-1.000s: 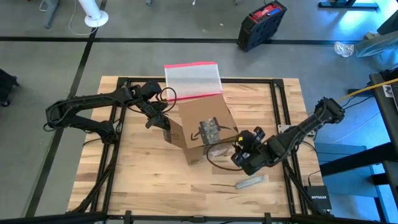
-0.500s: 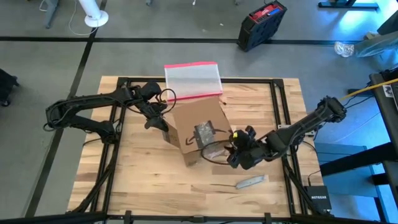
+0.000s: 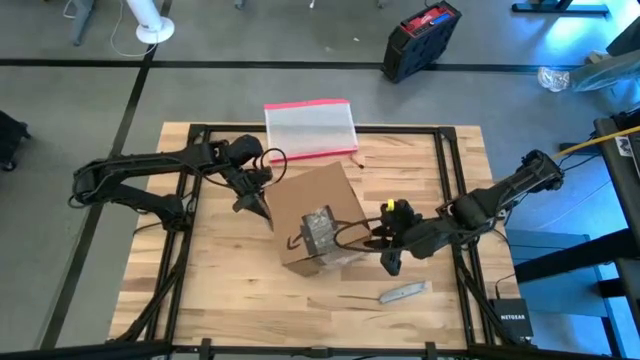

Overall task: Unpack boxes
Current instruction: Remove the colored items from the cardboard box

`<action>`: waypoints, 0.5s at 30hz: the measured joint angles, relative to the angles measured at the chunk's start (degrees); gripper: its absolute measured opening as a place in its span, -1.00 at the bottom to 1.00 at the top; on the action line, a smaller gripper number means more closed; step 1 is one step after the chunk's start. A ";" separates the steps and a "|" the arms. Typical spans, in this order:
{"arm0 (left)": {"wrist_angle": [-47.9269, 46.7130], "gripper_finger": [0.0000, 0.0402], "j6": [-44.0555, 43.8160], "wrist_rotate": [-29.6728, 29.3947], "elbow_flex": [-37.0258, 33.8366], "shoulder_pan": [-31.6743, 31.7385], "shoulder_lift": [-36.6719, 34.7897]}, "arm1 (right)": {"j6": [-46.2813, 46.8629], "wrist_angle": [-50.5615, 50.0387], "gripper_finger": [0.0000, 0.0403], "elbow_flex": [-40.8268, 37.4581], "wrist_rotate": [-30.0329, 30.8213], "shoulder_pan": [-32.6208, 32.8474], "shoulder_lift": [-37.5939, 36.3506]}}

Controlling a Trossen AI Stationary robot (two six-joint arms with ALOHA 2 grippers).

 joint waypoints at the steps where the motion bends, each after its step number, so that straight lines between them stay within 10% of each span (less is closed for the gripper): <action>1: 0.02 -1.00 -0.48 0.00 0.37 -0.44 0.00 | 0.27 -0.16 -0.42 0.54 -0.66 0.00 0.00; 15: -12.77 -1.00 -1.71 -3.53 1.08 -2.05 0.11 | 8.54 1.38 -0.48 6.71 -6.71 -0.15 0.04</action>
